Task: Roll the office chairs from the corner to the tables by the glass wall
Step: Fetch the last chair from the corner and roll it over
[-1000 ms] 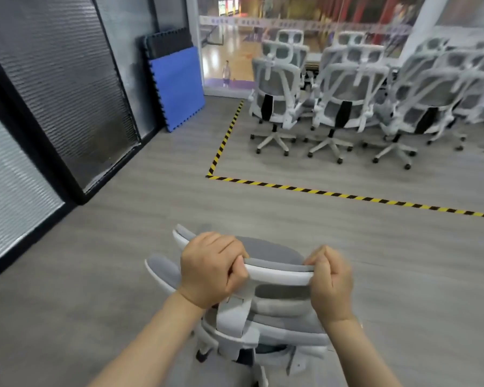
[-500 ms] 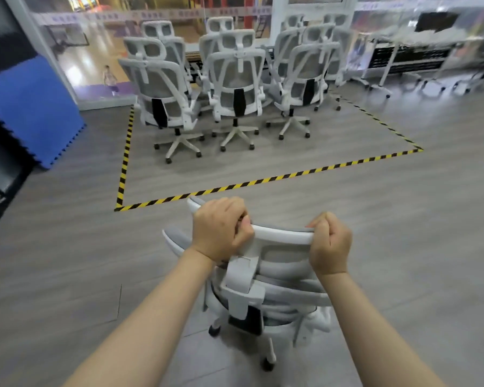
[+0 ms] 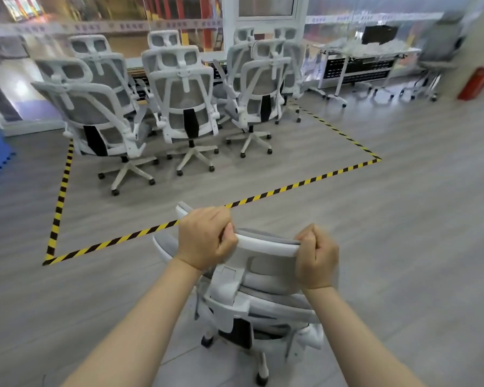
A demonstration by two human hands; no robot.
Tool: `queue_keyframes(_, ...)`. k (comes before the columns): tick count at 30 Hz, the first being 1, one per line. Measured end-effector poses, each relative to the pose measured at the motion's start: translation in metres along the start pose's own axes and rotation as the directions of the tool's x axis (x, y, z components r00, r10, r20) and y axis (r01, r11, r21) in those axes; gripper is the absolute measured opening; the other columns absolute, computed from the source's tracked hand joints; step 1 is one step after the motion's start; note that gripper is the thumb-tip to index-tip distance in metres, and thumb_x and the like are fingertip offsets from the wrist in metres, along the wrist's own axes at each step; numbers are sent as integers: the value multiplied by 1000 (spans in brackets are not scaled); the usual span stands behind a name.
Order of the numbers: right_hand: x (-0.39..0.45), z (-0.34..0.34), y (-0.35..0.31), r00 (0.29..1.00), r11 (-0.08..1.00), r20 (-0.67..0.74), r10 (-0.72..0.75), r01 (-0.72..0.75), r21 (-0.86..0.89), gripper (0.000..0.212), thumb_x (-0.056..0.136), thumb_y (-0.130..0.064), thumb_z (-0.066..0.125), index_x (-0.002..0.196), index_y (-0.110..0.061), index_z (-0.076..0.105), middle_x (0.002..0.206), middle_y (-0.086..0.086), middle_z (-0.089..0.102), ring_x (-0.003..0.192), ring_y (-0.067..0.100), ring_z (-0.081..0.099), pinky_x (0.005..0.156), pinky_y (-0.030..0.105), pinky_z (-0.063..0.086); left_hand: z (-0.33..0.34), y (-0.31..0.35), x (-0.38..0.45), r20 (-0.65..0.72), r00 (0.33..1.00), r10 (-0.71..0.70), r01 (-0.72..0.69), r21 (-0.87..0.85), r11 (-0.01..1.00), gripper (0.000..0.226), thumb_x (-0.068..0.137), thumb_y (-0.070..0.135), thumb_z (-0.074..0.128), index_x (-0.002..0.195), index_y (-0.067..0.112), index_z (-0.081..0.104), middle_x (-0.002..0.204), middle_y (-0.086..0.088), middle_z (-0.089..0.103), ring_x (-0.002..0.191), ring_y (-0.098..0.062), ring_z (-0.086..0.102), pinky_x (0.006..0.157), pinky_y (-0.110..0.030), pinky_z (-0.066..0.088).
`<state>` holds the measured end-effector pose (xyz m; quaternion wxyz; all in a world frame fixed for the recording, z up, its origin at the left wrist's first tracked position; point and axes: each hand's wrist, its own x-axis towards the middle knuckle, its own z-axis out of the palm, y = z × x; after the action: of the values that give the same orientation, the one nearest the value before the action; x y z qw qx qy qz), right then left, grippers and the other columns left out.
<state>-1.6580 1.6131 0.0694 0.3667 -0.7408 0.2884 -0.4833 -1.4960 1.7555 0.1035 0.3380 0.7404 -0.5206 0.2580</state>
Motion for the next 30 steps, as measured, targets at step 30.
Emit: queue_keyframes(30,550,108,305,965,977,-159,211,-213,6,38,86,-27,35,63,1,48,60,16,49,60,31,46,52,40,39,465,-139,446,-1,988,156,-156,-42,987,24,82,23,47,60,20,54,53,3,48,51,-20,45,51,-34,38)
